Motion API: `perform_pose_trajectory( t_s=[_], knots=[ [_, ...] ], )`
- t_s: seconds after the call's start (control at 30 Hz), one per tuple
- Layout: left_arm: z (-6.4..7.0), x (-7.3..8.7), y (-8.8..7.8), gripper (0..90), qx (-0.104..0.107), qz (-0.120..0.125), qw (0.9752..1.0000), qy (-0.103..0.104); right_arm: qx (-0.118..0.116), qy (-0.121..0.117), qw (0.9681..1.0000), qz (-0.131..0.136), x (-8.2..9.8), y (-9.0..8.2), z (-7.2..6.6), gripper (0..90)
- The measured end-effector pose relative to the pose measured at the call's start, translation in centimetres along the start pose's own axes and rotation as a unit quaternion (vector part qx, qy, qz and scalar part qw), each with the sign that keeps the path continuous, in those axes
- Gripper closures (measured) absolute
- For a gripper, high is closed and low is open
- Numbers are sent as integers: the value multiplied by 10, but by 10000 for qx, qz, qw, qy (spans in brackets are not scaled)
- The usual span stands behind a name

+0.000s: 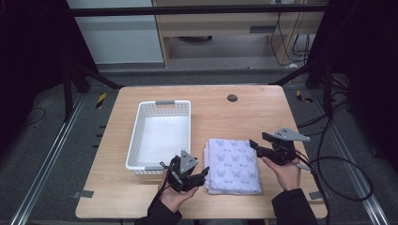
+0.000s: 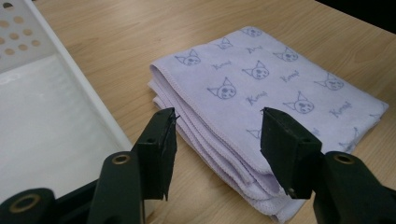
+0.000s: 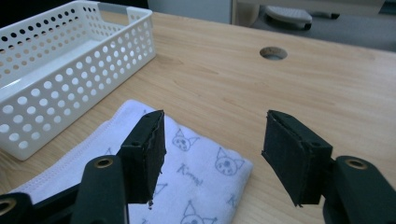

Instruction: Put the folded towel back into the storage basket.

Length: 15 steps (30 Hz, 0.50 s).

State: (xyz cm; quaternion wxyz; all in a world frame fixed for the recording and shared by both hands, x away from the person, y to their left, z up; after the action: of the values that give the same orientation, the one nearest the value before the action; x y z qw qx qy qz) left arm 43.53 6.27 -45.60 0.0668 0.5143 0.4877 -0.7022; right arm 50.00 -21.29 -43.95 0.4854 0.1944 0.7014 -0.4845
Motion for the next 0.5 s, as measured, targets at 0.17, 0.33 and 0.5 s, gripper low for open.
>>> perform_pose_trajectory(
  t_s=[0.17, 0.33, 0.5],
  knots=[
    [5, 3, 6, 445, 69, -80, 9999, 12, 129, -7, 9998, -158, 6, 4, 6, 390],
    [11, 7, 14, 447, 88, -212, 9997, 42, 122, -41, 9997, -225, 8, 10, 6, 391],
    [16, 10, 20, 443, 101, -288, 9995, 62, 92, 69, 9994, -321, 15, 17, 9, 395]
  ],
)
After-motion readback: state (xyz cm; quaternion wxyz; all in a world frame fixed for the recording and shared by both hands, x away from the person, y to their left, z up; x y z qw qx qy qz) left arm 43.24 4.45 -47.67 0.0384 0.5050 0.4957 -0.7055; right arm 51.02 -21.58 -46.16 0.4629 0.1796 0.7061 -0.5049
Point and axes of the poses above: each handheld gripper's, and its own axes: y roughly forward along the jaws, x roughly out of its underside, z roughly to its right, the point moved 4 cm from there along y, roughly forward along the jaws, and after that the axes turned 3 degrees about -z, right-handed, at the moved point
